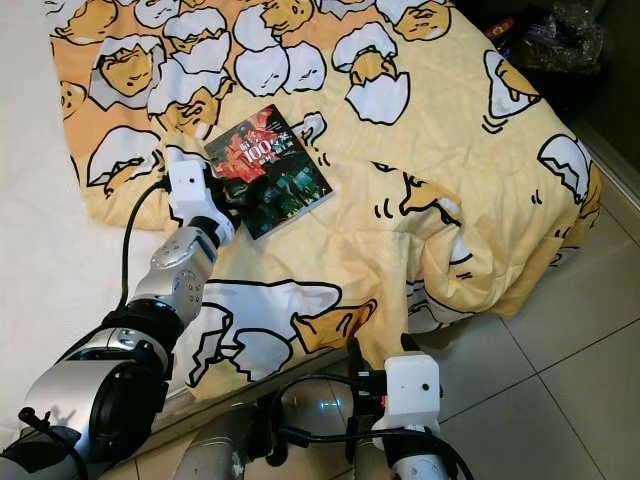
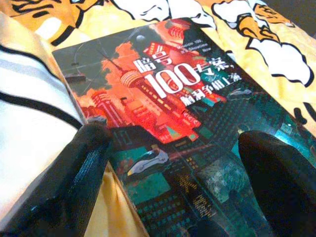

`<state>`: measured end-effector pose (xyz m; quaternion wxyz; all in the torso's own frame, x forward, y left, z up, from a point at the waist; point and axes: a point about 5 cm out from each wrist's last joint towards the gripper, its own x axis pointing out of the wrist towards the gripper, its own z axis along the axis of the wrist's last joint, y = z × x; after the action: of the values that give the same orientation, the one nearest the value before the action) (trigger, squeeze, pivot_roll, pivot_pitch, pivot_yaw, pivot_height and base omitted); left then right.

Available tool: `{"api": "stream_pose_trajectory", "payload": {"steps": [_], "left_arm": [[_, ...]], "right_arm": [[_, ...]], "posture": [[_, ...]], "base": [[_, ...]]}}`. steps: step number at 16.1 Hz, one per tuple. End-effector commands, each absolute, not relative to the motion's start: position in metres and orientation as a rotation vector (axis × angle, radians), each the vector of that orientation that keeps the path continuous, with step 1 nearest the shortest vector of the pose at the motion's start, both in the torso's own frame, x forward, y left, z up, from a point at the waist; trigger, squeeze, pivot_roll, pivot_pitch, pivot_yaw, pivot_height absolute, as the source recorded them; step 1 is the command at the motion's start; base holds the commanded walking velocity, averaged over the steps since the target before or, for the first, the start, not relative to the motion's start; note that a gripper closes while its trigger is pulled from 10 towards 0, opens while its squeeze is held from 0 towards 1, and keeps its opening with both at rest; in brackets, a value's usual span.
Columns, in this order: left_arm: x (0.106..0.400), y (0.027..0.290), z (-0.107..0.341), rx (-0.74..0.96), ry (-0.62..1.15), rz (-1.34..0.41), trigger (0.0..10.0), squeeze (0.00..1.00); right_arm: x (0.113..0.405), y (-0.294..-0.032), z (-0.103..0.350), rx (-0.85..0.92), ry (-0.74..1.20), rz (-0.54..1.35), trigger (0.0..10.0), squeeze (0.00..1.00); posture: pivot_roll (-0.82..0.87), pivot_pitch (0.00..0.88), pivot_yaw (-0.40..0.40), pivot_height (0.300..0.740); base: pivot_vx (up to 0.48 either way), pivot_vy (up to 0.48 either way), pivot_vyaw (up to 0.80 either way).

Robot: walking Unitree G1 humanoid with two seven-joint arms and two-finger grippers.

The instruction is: Clean up the room

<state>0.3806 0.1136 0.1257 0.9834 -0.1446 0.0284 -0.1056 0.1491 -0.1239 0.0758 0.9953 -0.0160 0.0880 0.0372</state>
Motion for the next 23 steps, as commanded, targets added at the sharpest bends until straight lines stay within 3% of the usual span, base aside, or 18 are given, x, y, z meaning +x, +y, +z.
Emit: {"api": "stream_pose_trajectory", "payload": {"steps": [1,8,14,17,18,19,20,22,23], "left_arm": [[0.377,0.117,0.118,-0.291,0.082,-0.197,10.0,0.00],[0.375,0.096,0.103,-0.378,0.215,-0.187,10.0,0.00],[0.375,0.095,0.101,-0.351,0.246,-0.138,10.0,0.00],[0.375,0.095,0.100,-0.422,0.260,-0.127,10.0,0.00],[0.376,0.091,0.102,-0.484,0.254,-0.150,7.7,0.00],[0.377,0.086,0.106,-0.543,0.243,-0.184,7.1,0.00],[0.377,0.082,0.108,-0.565,0.246,-0.207,7.3,0.00],[0.374,0.076,0.102,-0.605,0.295,-0.228,10.0,0.00],[0.372,0.075,0.099,-0.634,0.315,-0.219,9.0,0.00]], "right_arm": [[0.145,-0.123,0.071,-0.027,0.206,0.076,10.0,0.00],[0.144,-0.123,0.071,-0.030,0.209,0.080,10.0,0.00],[0.141,-0.123,0.070,-0.026,0.216,0.070,10.0,0.00],[0.140,-0.124,0.070,-0.025,0.220,0.065,10.0,0.00],[0.139,-0.124,0.070,-0.025,0.221,0.065,10.0,0.00],[0.139,-0.124,0.070,-0.025,0.222,0.066,10.0,0.00],[0.140,-0.124,0.070,-0.025,0.222,0.066,10.0,0.00],[0.140,-0.124,0.070,-0.025,0.222,0.069,10.0,0.00],[0.141,-0.124,0.070,-0.025,0.221,0.070,10.0,0.00]], "posture": [[-0.16,0.296,0.117,0.740],[-0.18,0.300,0.110,0.740],[-0.19,0.305,0.114,0.740],[-0.19,0.307,0.115,0.740],[-0.19,0.310,0.113,0.740],[-0.19,0.311,0.112,0.740],[-0.19,0.311,0.111,0.740],[-0.19,0.311,0.111,0.740],[-0.19,0.312,0.112,0.740]], "base": [[0.000,0.000,0.00],[0.000,0.000,0.00],[0.000,0.000,0.00],[0.000,0.000,0.00],[0.000,0.000,0.00],[0.000,0.000,0.00],[0.000,0.000,0.00],[0.000,0.000,0.00],[0.000,0.000,0.00]]}}
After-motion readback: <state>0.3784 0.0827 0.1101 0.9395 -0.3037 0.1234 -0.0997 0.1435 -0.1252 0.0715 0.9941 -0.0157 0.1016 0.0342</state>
